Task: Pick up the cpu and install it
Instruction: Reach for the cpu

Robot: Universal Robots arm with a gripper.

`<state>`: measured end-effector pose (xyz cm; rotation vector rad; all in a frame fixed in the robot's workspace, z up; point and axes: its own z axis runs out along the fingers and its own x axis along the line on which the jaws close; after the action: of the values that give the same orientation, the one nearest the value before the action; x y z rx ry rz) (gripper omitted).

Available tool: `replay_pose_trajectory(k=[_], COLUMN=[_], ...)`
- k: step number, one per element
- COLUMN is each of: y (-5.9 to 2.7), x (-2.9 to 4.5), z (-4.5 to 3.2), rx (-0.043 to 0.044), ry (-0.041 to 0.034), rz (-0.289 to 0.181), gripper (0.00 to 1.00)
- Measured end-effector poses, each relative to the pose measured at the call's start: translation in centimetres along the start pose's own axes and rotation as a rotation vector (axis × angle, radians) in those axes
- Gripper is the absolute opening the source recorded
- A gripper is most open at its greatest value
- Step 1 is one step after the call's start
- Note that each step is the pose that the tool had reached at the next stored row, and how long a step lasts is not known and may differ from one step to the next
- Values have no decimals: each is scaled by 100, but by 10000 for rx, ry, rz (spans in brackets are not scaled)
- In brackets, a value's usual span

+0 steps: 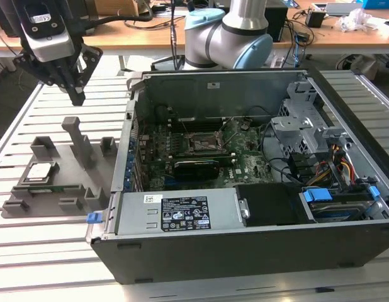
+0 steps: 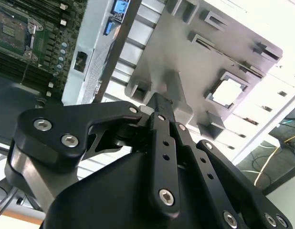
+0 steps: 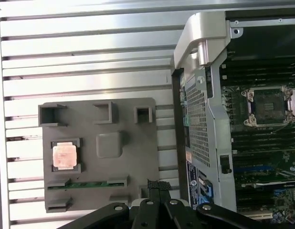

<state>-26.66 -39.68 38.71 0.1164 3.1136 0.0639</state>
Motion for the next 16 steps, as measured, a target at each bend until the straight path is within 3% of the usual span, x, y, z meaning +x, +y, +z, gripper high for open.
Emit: replay_pose_trajectory(k=[16], y=[-30], x=[514], z=[-8], rx=[3], ry=[1], rz=[0], gripper=[11])
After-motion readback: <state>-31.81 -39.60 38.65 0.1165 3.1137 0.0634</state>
